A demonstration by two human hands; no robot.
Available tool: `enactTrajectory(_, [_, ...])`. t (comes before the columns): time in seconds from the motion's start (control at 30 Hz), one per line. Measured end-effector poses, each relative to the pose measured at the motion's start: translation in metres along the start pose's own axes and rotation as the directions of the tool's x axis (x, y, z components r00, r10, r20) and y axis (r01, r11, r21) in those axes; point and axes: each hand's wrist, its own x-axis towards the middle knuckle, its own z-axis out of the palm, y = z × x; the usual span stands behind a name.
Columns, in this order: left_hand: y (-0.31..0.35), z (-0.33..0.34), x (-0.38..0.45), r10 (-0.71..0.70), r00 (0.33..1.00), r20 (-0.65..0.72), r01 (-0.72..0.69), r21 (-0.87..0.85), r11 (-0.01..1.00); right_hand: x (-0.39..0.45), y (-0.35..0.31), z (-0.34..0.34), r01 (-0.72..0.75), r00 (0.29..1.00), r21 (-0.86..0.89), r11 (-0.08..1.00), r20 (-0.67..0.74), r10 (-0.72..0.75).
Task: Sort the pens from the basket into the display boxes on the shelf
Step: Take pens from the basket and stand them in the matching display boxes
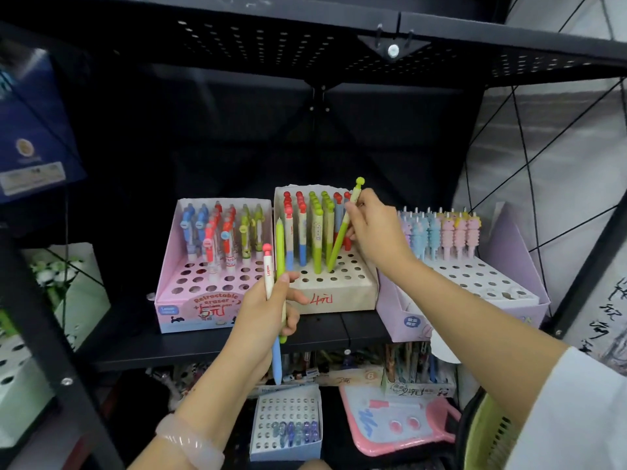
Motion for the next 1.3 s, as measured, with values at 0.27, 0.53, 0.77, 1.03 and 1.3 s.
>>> enactTrajectory(0.27, [0.001, -0.005, -0.003, -0.007, 1.0, 0.007, 0.007, -0.057, 0.998, 0.003, 0.0, 0.013, 0.067, 0.987, -0.203, 0.977, 0.154, -0.035])
enactTrajectory(0.53, [0.003, -0.01, -0.007, 0.002, 1.0, 0.031, -0.003, 0.015, 1.0, -0.019, 0.01, 0.018, 0.027, 0.997, -0.279, 0.96, 0.077, -0.006])
enactTrajectory(0.77, [0.005, 0.002, -0.012, -0.024, 0.995, 0.098, 0.031, -0.069, 0.997, -0.046, -0.015, 0.011, 0.693, 0.713, -0.205, 0.691, 0.339, -0.614])
enactTrajectory(1.03, [0.005, -0.001, -0.013, -0.001, 0.999, 0.043, 0.004, -0.086, 0.996, -0.043, -0.011, 0.005, 0.599, 0.8, -0.221, 0.77, 0.205, -0.564])
enactTrajectory(1.3, [0.001, -0.003, -0.005, -0.082, 0.992, -0.093, 0.068, -0.149, 0.986, -0.036, -0.005, 0.02, -0.127, 0.972, 0.167, 0.978, 0.217, 0.089])
